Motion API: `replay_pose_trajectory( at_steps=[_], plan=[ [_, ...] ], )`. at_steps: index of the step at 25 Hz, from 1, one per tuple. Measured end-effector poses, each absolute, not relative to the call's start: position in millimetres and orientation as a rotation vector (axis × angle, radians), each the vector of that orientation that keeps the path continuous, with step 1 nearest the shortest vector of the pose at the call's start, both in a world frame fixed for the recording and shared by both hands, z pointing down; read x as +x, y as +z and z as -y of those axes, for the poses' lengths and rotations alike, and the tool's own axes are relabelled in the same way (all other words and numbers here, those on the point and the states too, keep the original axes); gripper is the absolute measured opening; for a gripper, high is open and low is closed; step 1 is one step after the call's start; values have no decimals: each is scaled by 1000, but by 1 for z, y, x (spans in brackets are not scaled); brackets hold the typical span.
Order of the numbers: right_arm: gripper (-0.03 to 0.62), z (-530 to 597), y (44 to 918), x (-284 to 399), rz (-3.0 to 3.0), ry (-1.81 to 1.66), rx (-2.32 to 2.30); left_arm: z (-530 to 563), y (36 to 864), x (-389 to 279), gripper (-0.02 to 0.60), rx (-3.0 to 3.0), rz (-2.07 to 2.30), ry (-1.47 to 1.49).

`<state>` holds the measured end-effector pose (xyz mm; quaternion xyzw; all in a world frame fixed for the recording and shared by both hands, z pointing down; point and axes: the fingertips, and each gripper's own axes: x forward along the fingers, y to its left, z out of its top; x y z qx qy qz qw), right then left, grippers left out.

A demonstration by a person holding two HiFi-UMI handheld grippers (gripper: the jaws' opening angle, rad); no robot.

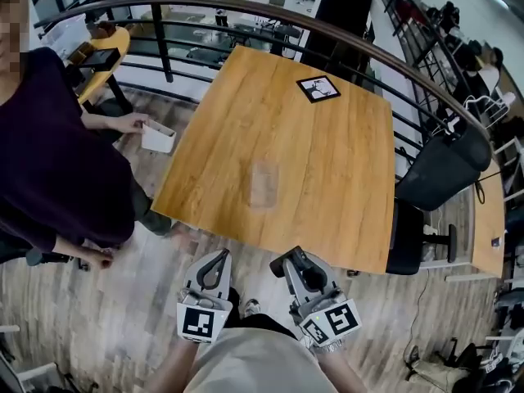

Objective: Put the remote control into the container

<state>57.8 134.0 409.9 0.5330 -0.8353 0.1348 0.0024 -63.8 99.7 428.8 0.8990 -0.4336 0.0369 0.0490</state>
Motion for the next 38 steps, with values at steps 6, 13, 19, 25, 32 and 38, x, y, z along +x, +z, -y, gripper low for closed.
replay_pose_trajectory(
  at_steps=[6,13,19,25,32,38],
  plan=[
    [97,-86,402,25,2607,372,1695,-45,423,-83,12,2804,1224,83],
    [97,-15,430,35,2610,407,1603,4,446,-82,12,2746,1239,100],
    [97,59,418,41,2640,331,1505,55,442,-93,12,2683,1327,124],
    [97,144,437,59,2687,287,1331,111,446,-78,12,2615,1411,125],
    [97,204,470,63,2754,273,1085,152,458,-58,12,2564,1476,157],
    [97,223,510,55,2752,307,968,174,462,-41,12,2596,1466,201]
  ],
)
